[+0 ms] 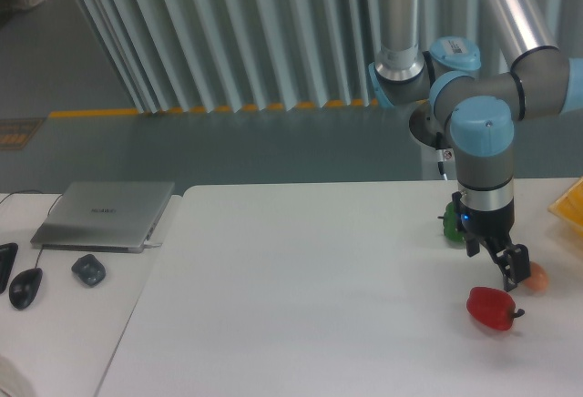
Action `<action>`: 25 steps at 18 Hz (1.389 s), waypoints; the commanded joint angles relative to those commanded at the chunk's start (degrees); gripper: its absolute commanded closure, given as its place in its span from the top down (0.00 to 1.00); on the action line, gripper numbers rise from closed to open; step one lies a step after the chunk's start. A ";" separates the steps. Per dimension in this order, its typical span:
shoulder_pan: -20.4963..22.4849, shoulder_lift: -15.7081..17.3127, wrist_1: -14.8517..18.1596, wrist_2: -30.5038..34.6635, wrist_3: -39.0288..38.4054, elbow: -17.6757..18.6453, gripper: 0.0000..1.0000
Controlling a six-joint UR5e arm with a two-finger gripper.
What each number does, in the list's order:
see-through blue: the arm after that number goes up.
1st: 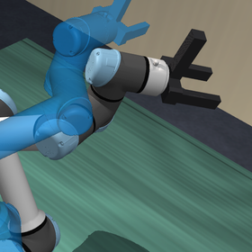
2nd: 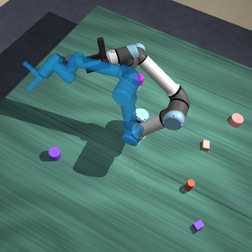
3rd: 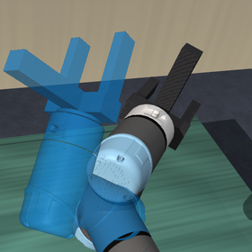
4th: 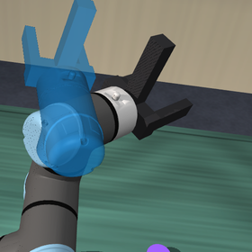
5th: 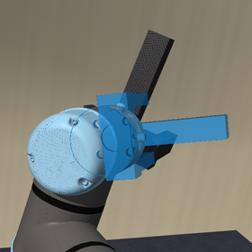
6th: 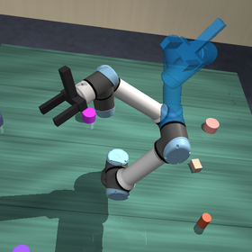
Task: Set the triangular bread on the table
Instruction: 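Raise the gripper and move it away toward the yellow plate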
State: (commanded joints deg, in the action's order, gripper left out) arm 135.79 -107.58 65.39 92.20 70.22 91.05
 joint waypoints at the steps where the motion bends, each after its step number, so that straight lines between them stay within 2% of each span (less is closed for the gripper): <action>1: 0.00 0.00 0.00 0.09 0.00 0.00 1.00; 5: 0.96 0.09 -0.09 -3.76 -0.09 -0.26 1.00; 7: 2.19 1.31 -0.09 -6.15 -0.70 0.43 1.00; 15: 2.99 1.84 -2.02 -5.45 -3.52 2.46 1.00; 18: 3.51 2.46 -1.76 -2.12 -2.73 2.72 1.00; 20: 3.43 2.55 -1.76 -0.36 0.50 3.34 1.00; 22: 4.21 2.90 -1.32 0.96 8.92 3.43 1.00; 25: 5.45 3.86 -1.32 0.88 9.93 4.39 1.00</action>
State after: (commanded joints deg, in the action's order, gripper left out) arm 141.24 -103.71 64.07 93.08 80.15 95.45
